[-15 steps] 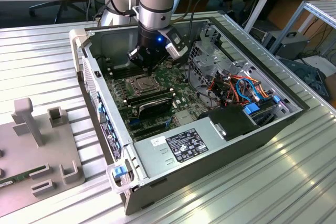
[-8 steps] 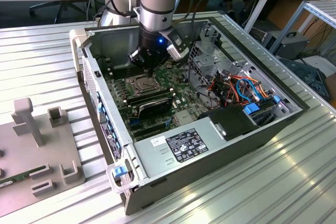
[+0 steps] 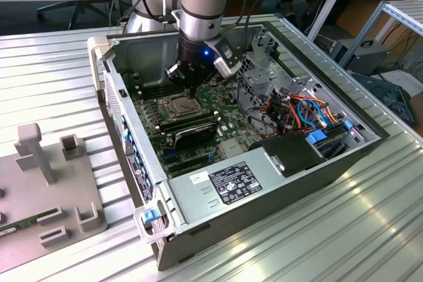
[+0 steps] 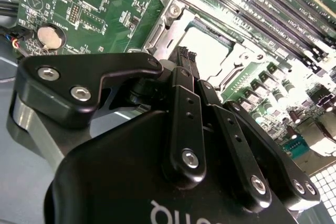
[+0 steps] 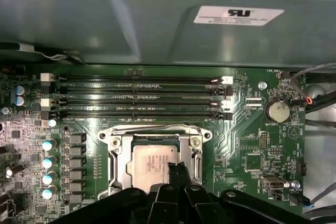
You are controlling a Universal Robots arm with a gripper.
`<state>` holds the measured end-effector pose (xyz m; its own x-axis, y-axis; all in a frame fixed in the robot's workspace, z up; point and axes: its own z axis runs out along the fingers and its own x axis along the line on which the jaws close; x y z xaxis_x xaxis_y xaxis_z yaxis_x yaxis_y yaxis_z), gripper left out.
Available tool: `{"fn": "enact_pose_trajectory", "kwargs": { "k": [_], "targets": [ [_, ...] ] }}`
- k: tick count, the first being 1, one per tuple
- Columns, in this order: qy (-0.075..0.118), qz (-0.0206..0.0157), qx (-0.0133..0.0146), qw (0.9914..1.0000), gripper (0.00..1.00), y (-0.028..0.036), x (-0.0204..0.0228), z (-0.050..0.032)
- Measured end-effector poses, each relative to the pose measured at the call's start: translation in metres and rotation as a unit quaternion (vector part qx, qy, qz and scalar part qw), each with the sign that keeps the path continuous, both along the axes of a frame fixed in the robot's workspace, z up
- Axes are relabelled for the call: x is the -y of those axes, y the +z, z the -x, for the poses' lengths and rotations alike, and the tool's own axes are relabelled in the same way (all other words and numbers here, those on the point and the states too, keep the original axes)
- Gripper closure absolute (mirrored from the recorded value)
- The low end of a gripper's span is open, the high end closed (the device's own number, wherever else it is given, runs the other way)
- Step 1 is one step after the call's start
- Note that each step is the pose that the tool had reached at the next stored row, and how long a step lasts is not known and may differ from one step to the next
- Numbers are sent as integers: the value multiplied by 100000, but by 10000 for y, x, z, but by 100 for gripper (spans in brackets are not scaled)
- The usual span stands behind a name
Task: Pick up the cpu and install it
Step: 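Install the second cpu locking lever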
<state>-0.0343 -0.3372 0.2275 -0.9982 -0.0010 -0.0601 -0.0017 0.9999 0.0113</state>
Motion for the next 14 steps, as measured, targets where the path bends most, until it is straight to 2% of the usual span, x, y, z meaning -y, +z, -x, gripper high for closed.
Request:
{"fn": "enact_pose_trajectory", "kwargs": {
  "k": [6,9,14],
  "targets": [
    [-10,32,-5,100000,89,0,54,-29],
    [-8,39,-5,100000,89,0,103,-36],
    [-13,40,-6,100000,89,4,118,-36]
  ]
}}
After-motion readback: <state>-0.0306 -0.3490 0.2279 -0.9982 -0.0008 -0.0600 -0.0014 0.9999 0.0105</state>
